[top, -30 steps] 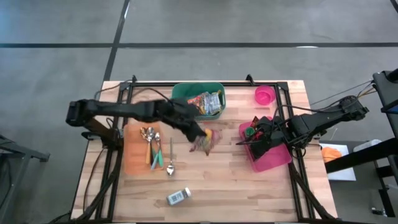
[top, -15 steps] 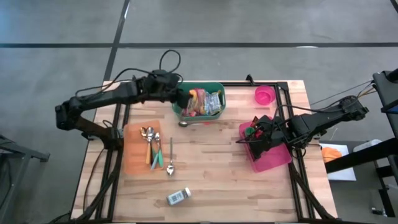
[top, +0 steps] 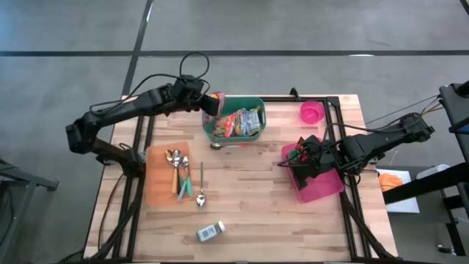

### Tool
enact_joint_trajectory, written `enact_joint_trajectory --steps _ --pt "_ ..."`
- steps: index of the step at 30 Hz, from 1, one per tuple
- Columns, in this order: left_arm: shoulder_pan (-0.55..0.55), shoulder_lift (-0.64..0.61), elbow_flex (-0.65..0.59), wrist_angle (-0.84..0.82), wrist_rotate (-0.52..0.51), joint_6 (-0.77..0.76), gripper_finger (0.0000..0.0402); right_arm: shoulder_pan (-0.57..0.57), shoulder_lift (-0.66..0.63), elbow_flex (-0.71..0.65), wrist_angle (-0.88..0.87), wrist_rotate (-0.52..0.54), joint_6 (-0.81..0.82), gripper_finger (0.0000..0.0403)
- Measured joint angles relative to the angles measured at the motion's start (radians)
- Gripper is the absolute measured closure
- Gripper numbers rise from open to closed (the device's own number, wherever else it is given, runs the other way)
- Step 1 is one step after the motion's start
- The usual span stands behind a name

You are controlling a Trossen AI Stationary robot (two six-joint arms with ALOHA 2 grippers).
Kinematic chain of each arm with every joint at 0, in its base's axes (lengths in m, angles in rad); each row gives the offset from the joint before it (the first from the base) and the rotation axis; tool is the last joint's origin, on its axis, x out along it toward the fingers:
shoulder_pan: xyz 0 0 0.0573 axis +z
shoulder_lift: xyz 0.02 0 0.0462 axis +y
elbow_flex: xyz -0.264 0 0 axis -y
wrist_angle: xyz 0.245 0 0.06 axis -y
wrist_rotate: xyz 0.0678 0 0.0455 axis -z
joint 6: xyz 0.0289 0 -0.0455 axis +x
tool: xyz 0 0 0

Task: Pick & Place Food Item
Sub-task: Put the red noodle pack into the green bin

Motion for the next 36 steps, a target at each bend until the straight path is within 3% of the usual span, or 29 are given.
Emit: enact_joint_trajectory --steps 22,32,36 --pt "0.002 0.266 0.0 0.021 -0.017 0.006 0.0401 0.0 0.001 -0.006 0.072 -0.003 0.006 0.0055" --pt "0.0 0.318 0.0 -0.024 -0.014 0.002 0.0401 0.007 0.001 -0.006 0.096 -0.003 0.007 0.0055" --pt "0.002 0.316 0.0 -0.024 -0.014 -0.004 0.0376 0.007 0.001 -0.006 0.096 -0.003 0.007 0.0054"
